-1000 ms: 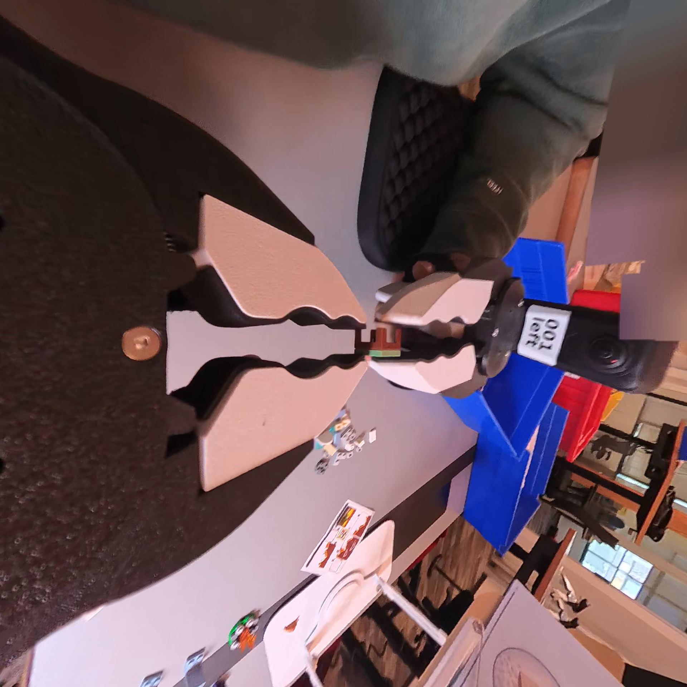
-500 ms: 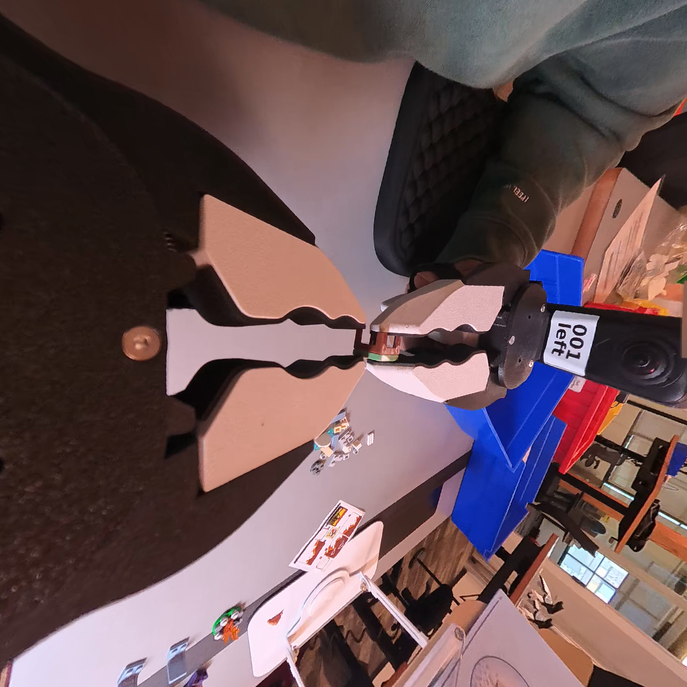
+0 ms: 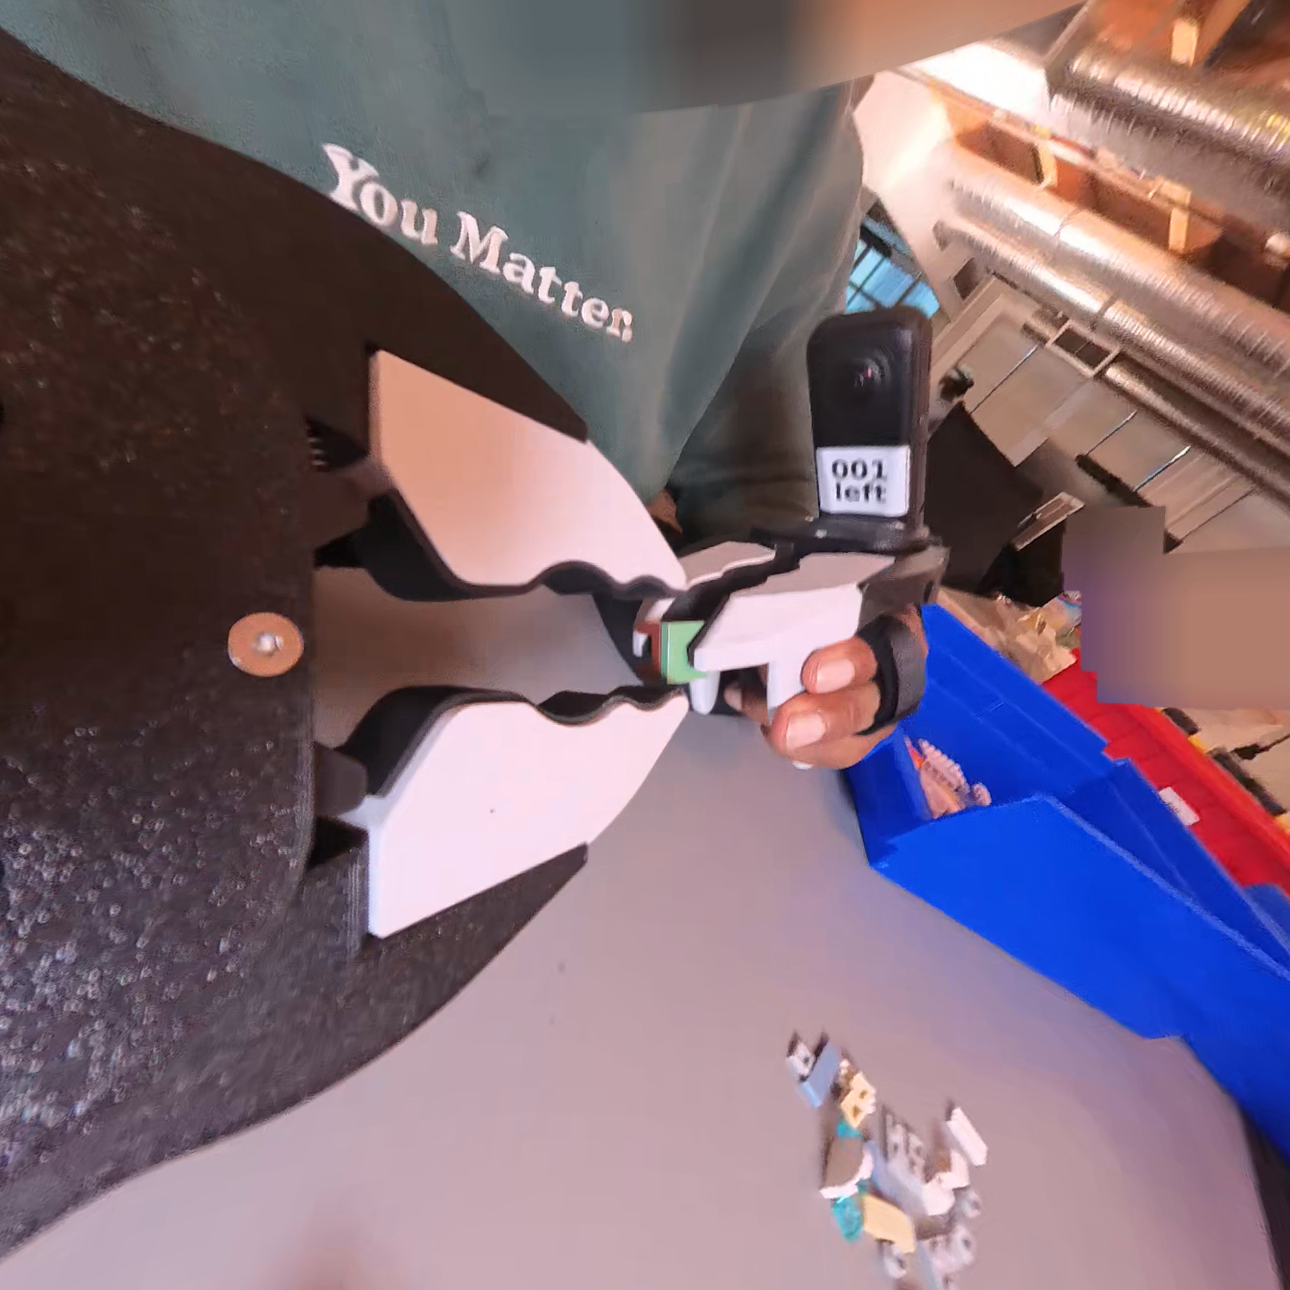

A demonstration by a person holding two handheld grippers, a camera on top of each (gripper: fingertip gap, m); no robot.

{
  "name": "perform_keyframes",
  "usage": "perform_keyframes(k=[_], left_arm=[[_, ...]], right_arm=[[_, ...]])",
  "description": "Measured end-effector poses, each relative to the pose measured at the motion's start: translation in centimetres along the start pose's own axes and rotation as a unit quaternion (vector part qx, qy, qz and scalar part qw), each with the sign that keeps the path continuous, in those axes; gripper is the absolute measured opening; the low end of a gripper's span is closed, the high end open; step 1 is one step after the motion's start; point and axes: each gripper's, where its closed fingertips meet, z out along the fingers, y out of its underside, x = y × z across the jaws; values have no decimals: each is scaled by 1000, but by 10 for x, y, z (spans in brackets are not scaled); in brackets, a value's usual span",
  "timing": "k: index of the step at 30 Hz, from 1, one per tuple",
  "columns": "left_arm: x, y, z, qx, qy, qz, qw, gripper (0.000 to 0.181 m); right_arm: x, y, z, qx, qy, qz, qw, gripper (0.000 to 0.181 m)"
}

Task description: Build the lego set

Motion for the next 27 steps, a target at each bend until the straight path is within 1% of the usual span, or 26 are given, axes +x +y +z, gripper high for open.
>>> perform_keyframes(k=[1,4,6,8,9,11,13,15,17,19,25,27], left_arm=[[1,0,1,-2,0,3,1000,14],[2,2,1,-5,2,9,1000,14],[1,3,2,-4,3,-5,1000,15],[-2,6,1,1,14,-61,998,20],[-2,9,2,2,27,-102,994,26],[1,13,2,7,74,-208,975,36],[3,6,1,39,115,-298,947,36],[-1,0,-1,61,125,-340,930,28],[-1,-2,-2,68,132,-353,924,22],[-1,-1,-3,65,126,-344,928,16],[3,3,-1,43,123,-315,940,16],[5,7,0,29,122,-299,946,16]], right_arm=[[3,3,2,-8,8,4,1000,17],[6,6,3,-17,15,6,1000,17],[7,5,2,-16,28,-18,999,17],[8,2,-1,-15,45,-61,997,17],[8,0,-3,-13,56,-92,994,17],[7,-4,-7,-7,84,-171,982,17],[6,-6,-8,-10,108,-236,966,17],[4,-4,-6,-15,119,-274,954,17],[3,-4,-4,-11,125,-300,946,17],[4,-1,-2,-18,128,-314,941,17],[7,4,-2,-34,133,-326,935,17],[10,7,-2,-53,135,-324,935,24]])
